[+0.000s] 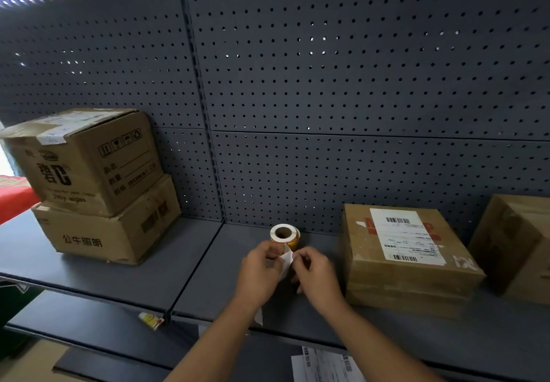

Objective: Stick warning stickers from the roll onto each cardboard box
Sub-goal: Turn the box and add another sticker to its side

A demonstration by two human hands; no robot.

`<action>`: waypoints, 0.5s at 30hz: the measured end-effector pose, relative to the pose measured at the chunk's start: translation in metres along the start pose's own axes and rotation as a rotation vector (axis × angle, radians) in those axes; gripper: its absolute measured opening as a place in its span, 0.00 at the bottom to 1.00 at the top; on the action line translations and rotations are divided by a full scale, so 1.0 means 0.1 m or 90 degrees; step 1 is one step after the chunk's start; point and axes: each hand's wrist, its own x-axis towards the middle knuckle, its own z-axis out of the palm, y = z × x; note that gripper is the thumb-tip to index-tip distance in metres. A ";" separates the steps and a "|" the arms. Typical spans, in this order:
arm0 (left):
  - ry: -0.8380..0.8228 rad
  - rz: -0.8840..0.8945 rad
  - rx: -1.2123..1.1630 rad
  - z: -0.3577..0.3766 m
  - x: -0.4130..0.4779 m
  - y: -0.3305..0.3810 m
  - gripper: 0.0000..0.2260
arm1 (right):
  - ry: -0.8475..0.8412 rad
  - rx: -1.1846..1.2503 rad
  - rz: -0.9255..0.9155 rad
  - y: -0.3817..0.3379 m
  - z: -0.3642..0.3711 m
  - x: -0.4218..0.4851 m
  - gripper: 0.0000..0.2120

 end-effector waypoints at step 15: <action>0.027 0.060 0.122 0.04 0.02 -0.15 0.14 | 0.021 0.072 0.061 -0.02 -0.01 0.03 0.07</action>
